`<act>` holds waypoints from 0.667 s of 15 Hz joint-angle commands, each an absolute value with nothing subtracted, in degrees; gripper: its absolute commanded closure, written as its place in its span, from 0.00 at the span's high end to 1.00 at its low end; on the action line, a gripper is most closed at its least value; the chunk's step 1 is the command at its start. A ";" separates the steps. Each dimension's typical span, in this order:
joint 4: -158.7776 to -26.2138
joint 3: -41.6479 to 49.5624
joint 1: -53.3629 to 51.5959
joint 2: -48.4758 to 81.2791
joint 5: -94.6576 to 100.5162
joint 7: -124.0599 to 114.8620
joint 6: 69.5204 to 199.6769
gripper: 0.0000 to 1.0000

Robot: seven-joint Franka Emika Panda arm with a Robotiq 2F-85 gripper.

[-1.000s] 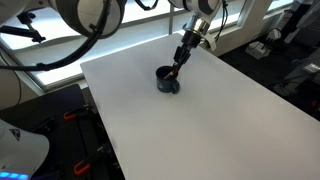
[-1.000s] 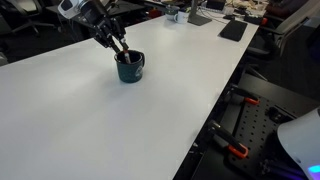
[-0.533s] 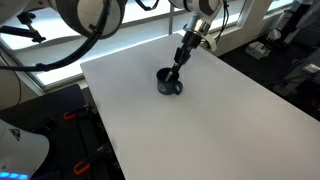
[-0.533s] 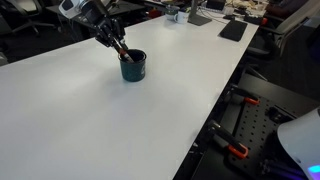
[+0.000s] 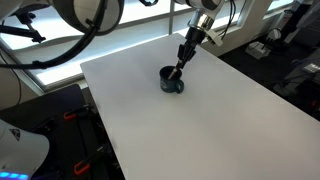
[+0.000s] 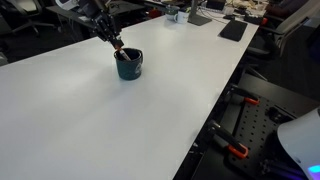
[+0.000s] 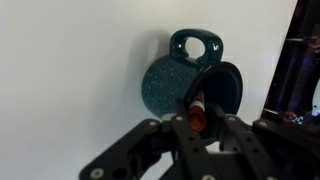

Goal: Remove the marker from the blue cup and put it on the table

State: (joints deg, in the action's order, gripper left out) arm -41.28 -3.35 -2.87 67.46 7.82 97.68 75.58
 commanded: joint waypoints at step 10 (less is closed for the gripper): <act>-53.20 -6.00 -0.45 53.82 5.78 97.43 79.73 0.66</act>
State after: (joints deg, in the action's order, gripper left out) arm -45.90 -4.47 -1.16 57.65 6.81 94.70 77.45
